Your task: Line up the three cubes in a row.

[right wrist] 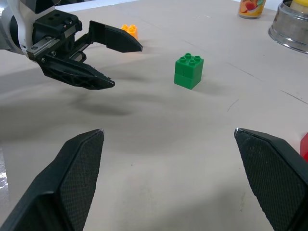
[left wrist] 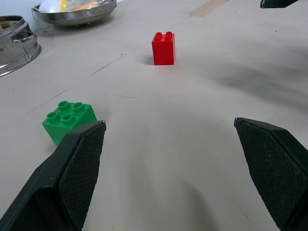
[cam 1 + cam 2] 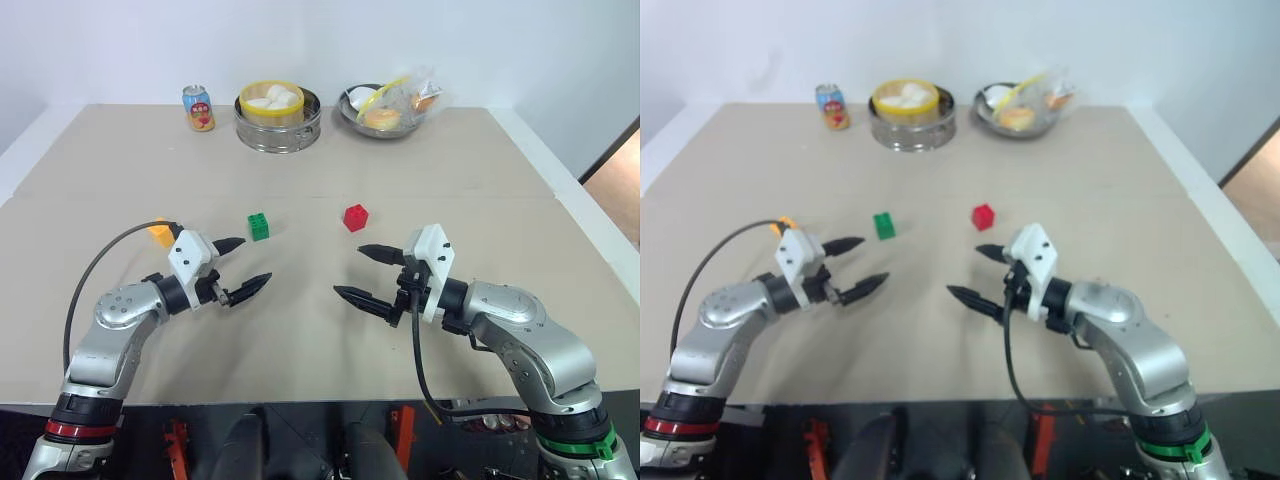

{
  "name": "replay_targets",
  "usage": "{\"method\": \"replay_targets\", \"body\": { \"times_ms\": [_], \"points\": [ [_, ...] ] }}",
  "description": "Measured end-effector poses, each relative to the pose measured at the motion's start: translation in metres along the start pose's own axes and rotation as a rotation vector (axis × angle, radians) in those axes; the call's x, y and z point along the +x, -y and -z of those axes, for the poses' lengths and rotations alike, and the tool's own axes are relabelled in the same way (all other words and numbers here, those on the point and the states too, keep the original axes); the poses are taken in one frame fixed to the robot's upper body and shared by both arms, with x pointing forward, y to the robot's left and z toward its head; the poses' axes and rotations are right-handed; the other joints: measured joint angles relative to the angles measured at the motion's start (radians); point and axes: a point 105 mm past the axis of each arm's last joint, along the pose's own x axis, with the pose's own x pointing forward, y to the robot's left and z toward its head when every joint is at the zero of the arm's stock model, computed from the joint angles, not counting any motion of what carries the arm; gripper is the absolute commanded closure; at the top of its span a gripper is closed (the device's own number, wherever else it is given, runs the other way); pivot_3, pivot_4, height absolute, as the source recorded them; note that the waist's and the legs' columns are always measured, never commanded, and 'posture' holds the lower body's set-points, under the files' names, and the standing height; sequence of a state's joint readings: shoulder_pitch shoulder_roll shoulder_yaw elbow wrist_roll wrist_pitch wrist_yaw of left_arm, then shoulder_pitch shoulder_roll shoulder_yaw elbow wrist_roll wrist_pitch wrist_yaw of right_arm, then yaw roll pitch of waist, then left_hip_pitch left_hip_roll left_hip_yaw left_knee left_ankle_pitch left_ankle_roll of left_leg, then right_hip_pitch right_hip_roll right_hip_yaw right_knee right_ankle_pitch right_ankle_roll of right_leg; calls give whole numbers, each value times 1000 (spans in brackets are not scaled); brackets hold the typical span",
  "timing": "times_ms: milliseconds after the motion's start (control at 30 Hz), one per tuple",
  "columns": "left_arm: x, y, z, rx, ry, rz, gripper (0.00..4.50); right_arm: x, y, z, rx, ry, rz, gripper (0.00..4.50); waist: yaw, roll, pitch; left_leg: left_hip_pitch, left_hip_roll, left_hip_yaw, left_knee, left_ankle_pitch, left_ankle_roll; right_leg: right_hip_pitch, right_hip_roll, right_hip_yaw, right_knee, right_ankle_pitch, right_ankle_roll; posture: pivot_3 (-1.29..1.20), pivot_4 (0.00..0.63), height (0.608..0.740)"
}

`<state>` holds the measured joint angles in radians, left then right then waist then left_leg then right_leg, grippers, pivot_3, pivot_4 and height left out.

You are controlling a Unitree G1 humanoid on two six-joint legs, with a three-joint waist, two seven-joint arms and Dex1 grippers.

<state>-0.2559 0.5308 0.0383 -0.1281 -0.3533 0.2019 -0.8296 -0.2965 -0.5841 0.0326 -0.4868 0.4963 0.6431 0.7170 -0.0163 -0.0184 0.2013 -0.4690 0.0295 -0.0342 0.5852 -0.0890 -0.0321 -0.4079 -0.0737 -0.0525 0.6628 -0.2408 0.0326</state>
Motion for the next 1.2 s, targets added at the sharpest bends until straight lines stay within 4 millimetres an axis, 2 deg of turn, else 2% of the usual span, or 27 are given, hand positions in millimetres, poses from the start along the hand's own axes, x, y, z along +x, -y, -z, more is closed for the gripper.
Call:
{"method": "replay_targets", "body": {
  "times_ms": [500,867,1000,1100,1200],
  "points": [
    [7,2,-4,6,61,8,88,2,12,1,43,3,72,0,0,0,0,0,1,2,0,0,0,0,0,0,0,1,0,0,150,740],
    [7,3,1,-79,40,16,88,5,18,0,9,27,125,0,0,0,0,0,1,2,0,0,0,0,0,0,0,1,0,0,150,740],
    [7,3,0,-73,41,17,88,16,38,-2,15,51,224,0,-1,0,0,1,1,3,0,0,0,-1,1,1,0,3,0,0,150,740],
    [8,4,-4,-69,58,28,88,29,65,-9,8,59,327,0,-3,0,0,1,2,3,1,0,0,-1,1,1,0,4,0,0,150,740],
    [9,9,-10,-56,77,59,88,38,81,-9,19,59,378,0,-3,0,0,1,2,4,1,0,0,-1,1,1,0,4,0,0,150,740]
  ]
}}
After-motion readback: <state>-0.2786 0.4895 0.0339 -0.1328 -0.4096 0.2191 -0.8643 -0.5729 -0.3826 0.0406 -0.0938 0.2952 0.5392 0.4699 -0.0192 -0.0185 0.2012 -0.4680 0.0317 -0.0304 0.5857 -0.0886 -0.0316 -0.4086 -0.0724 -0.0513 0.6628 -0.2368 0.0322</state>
